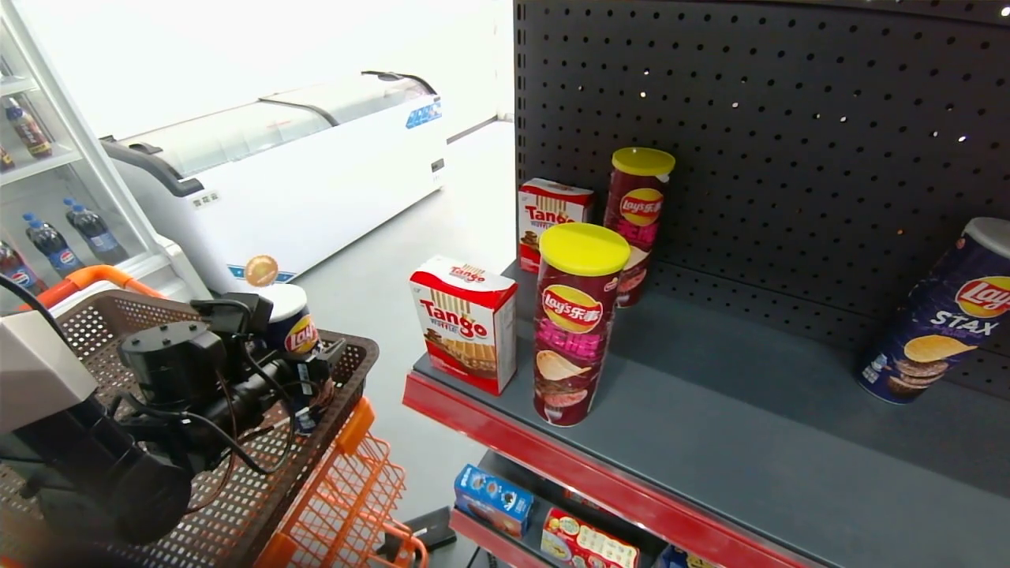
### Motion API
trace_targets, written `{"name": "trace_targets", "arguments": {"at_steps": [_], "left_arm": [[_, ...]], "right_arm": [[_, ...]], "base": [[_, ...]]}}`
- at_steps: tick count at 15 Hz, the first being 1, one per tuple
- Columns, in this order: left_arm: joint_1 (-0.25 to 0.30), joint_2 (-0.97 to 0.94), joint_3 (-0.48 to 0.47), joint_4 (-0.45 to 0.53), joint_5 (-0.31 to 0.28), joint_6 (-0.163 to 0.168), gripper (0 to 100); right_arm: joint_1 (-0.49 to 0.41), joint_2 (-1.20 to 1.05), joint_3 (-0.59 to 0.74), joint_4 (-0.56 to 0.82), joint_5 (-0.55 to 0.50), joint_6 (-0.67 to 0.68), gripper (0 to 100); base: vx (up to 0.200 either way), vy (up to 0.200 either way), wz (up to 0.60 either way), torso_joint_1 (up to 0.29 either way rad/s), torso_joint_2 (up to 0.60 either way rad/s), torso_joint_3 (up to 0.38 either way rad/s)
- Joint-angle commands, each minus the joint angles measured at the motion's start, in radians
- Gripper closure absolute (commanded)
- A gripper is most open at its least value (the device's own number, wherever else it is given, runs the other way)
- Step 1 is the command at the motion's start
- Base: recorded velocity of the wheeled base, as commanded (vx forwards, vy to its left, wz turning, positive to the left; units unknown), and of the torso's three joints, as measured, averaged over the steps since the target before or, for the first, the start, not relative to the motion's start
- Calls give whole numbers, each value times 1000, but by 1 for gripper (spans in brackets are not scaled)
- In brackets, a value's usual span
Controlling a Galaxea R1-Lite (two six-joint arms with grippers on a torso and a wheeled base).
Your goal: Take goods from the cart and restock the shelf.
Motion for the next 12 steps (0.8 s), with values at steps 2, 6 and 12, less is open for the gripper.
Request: {"name": "trace_targets", "arguments": {"at_steps": [2, 6, 12], "left_arm": [[-2, 23, -24, 2, -2, 7, 100], [-18, 17, -35, -3, -3, 9, 100], [-31, -125, -61, -8, -5, 42, 100]], "right_arm": [[0, 0, 0, -1, 0, -1, 0], [0, 0, 0, -1, 0, -1, 0], [0, 0, 0, -1, 2, -1, 0]], "base": [[0, 0, 0, 0, 0, 0], [0, 0, 0, 0, 0, 0], [0, 0, 0, 0, 0, 0]]}}
